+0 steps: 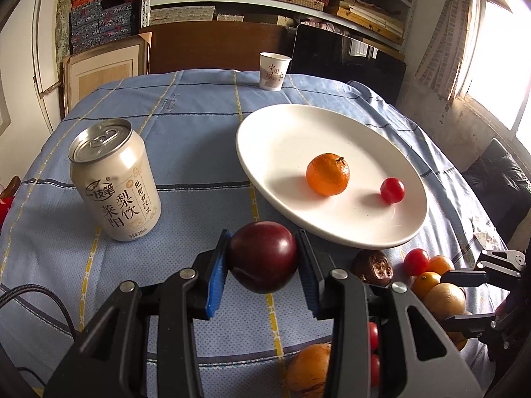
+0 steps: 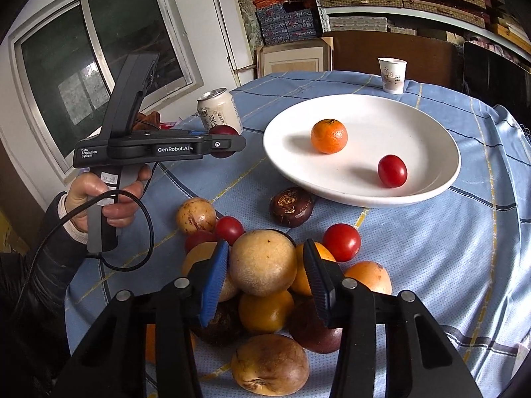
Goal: Organize fruits
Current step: 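Grasp the dark red plum with the left tool while the right tool grasps a tan round fruit, then lower the plum onto the plate with the left tool while the right tool releases the tan fruit there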
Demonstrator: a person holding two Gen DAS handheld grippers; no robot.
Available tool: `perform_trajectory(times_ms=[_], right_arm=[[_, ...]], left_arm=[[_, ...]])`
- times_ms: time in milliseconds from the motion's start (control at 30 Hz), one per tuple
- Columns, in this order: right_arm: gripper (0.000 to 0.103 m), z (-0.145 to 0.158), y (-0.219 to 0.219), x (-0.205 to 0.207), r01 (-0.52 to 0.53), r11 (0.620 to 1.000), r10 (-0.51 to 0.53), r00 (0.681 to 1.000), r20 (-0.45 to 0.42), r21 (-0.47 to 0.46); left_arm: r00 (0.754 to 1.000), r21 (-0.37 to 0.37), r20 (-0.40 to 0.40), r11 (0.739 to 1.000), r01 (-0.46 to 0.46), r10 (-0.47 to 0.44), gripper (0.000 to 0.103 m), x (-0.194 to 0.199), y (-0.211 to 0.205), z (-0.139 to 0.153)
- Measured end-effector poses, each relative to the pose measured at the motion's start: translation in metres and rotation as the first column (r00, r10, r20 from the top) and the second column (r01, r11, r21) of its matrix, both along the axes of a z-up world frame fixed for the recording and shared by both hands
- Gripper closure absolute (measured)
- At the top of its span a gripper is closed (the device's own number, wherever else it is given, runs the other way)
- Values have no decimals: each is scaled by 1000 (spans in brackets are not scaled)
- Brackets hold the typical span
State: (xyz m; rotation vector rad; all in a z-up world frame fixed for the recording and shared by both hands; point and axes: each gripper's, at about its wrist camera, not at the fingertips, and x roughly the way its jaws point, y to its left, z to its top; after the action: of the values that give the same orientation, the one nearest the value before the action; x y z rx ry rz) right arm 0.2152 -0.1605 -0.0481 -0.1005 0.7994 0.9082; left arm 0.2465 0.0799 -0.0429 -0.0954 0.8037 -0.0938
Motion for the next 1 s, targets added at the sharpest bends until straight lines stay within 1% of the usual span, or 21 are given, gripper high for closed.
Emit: perform_trajectory(times_ms=[200,267,367,433,633,733,767,900,1000], right_arm=[[56,0,1,-1,2,1000,-2,1000,13,-6],[62,1,1,-1,-6,1000,6,1000,8,-4],[62,1,0,-1,-3,1000,3,1000,4,0],[62,2,-3,1,2,1000,-2,1000,-11,24],[62,9,-20,12,20,988,-10,998,-67,150],[63,14,-29,21,64,979,-53,997,-62,194],[62,18,-31,27,96,975,-88,995,-48,199],[62,33,-28,47,186,960,-191,982,3,210],[63,36,-17,69,251,954,-262,964,48,164]], left_arm=[[1000,3,-2,1000,0,0,65,0,0,-1],[1000,7,-3,1000,1,-1,65,0,0,-1],[1000,11,1,1000,2,-2,65,0,0,0],[1000,10,2,1000,3,-3,65,0,-1,0],[1000,2,12,1000,12,-12,65,-3,-3,4],[999,-2,17,1000,28,-27,65,-2,-6,6],[999,-9,20,999,32,-32,65,1,-7,8],[998,-80,36,995,63,-60,65,13,-14,21],[997,-135,42,988,68,-63,65,31,-20,29]])
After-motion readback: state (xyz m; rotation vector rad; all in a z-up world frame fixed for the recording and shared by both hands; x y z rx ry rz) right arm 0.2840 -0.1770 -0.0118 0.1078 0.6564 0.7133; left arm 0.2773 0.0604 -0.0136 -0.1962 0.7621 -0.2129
